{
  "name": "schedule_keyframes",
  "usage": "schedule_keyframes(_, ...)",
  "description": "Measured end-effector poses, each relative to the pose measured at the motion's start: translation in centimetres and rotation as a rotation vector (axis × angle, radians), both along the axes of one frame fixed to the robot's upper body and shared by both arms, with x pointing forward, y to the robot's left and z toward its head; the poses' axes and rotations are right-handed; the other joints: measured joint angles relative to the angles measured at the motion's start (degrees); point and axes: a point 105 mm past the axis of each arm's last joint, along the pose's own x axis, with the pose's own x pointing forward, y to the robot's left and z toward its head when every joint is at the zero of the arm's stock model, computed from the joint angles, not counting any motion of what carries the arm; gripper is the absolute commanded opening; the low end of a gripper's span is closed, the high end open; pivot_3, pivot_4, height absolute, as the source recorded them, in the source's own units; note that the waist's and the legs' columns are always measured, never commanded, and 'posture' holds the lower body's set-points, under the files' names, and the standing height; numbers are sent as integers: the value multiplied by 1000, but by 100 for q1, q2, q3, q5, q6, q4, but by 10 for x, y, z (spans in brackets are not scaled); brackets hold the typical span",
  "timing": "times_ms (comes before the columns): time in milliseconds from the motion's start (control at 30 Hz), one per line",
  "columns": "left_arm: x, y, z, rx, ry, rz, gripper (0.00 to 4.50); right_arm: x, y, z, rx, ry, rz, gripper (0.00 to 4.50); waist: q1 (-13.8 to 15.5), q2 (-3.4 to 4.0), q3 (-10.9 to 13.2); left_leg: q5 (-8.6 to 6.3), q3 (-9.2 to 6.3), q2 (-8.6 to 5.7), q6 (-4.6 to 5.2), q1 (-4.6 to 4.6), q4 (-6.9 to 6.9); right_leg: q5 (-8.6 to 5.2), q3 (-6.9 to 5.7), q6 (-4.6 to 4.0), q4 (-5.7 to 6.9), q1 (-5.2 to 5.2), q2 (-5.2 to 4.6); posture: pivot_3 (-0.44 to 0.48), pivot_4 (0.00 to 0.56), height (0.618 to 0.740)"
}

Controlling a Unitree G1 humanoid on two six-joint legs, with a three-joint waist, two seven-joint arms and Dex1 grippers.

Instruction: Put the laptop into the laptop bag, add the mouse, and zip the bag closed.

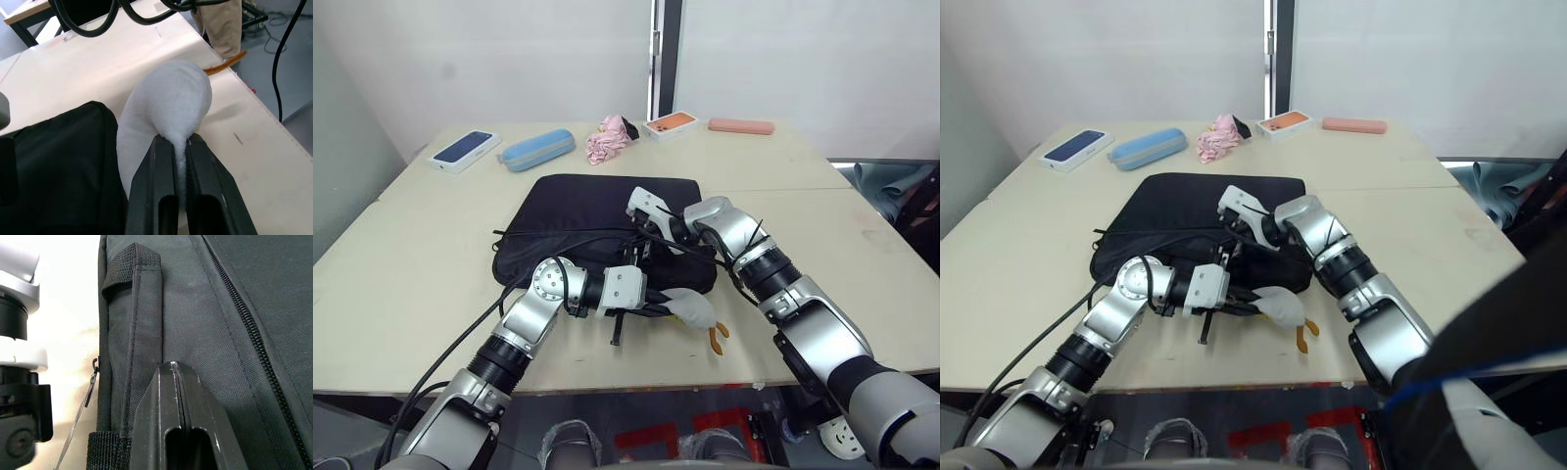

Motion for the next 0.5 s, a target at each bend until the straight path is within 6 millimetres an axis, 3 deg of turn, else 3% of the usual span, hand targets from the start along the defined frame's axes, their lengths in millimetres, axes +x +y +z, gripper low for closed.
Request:
schedule_keyframes(233, -8, 41, -7, 109, 105, 34, 3533, -2, 0, -1, 4, -1, 3, 0, -28, 2, 1, 0, 1, 1, -1, 0, -9, 0, -1, 0, -8, -1, 1, 0, 150, 740)
schedule_keyframes(333, -12, 62, -3, 143, 116, 54, 3533, -2, 0, -1, 5, 2, 1, 0, -29, 4, 2, 0, 1, 1, -1, 0, -16, 0, -3, 0, -13, -1, 1, 0, 150, 740)
schedule_keyframes(500, -9, 89, 20, 140, 127, 117, 3533, -2, -2, 3, 26, 18, -15, 0, -37, 7, 4, -1, 2, 1, -2, -4, -19, 0, -3, 0, -15, -5, 3, 0, 150, 740)
